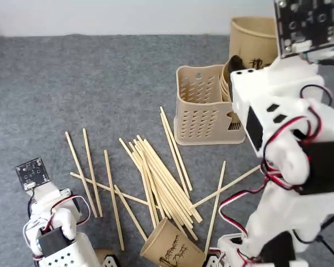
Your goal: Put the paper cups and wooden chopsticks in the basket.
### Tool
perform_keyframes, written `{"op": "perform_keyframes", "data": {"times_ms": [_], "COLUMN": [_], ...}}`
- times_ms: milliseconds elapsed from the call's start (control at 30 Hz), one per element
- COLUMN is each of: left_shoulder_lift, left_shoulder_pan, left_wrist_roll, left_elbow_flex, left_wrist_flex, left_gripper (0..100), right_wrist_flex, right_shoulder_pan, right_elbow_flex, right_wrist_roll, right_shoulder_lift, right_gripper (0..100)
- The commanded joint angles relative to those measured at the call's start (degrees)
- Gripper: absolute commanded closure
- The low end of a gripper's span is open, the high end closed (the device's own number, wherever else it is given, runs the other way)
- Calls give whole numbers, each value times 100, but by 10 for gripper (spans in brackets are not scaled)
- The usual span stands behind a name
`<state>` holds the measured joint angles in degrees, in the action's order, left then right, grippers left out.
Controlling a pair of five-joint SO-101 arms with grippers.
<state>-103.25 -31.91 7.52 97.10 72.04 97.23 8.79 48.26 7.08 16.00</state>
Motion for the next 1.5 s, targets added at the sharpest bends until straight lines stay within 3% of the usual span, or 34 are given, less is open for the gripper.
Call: {"op": "perform_keyframes", "data": {"times_ms": [0,267,567,867,1033,1200,1467], "left_shoulder_lift": [-79,-79,-79,-79,-79,-79,-79], "left_shoulder_pan": [-26,-26,-26,-26,-26,-26,-26], "left_wrist_roll": [0,0,0,0,0,0,0], "left_elbow_flex": [-66,-66,-66,-66,-66,-66,-66], "left_wrist_flex": [-18,-18,-18,-18,-18,-18,-18], "left_gripper": [983,983,983,983,983,983,983], "right_wrist_flex": [-690,-2387,-4576,-5499,-5182,-4505,-3996], "right_shoulder_pan": [-145,-163,-699,-787,-734,-637,-233], "right_elbow_flex": [-642,-2215,-4167,-5371,-5618,-5626,-5618], "right_wrist_roll": [9,9,26,26,18,9,9], "right_shoulder_lift": [268,277,321,330,479,1024,1912], "right_gripper": [801,803,802,801,779,618,612]}}
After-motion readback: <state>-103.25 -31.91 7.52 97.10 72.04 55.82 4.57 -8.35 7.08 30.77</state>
